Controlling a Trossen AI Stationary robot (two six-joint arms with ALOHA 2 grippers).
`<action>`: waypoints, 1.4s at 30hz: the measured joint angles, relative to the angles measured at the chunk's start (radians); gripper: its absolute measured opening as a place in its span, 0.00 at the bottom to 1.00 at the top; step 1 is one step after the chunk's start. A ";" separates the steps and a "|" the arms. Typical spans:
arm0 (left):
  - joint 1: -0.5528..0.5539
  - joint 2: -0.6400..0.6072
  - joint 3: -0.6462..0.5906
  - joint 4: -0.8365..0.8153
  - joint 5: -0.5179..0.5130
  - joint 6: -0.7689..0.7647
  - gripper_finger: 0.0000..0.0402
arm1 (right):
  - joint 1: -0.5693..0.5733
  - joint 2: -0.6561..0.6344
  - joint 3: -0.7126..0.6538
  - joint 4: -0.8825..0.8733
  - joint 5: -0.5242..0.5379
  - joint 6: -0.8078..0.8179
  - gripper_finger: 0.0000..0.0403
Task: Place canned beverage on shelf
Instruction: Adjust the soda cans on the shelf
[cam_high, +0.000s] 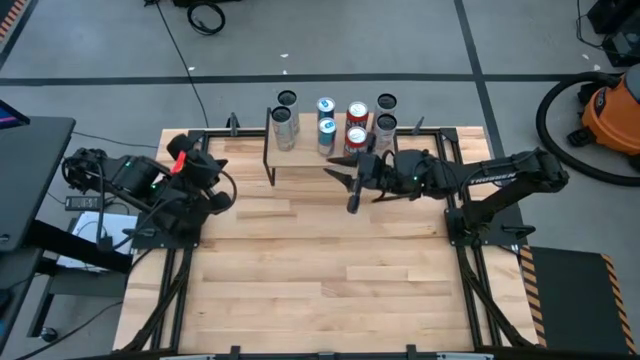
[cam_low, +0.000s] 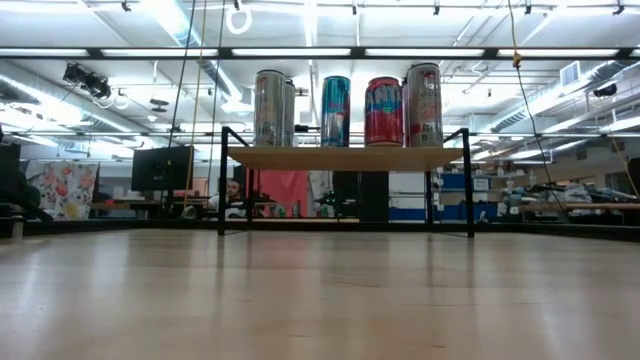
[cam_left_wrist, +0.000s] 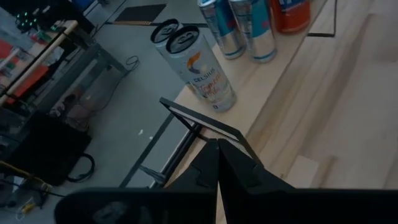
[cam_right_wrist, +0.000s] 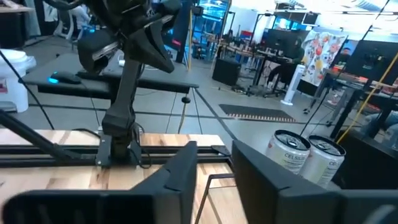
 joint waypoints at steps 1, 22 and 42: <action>-0.003 0.001 0.000 0.000 0.000 0.004 0.02 | -0.004 0.003 0.000 0.003 -0.010 0.000 0.31; -0.015 -0.001 0.000 0.000 0.002 -0.048 0.02 | -0.032 0.179 -0.001 0.324 -0.094 -0.068 0.52; -0.015 -0.001 0.000 0.000 0.002 -0.092 0.02 | -0.030 0.180 -0.001 0.362 -0.032 -0.153 0.65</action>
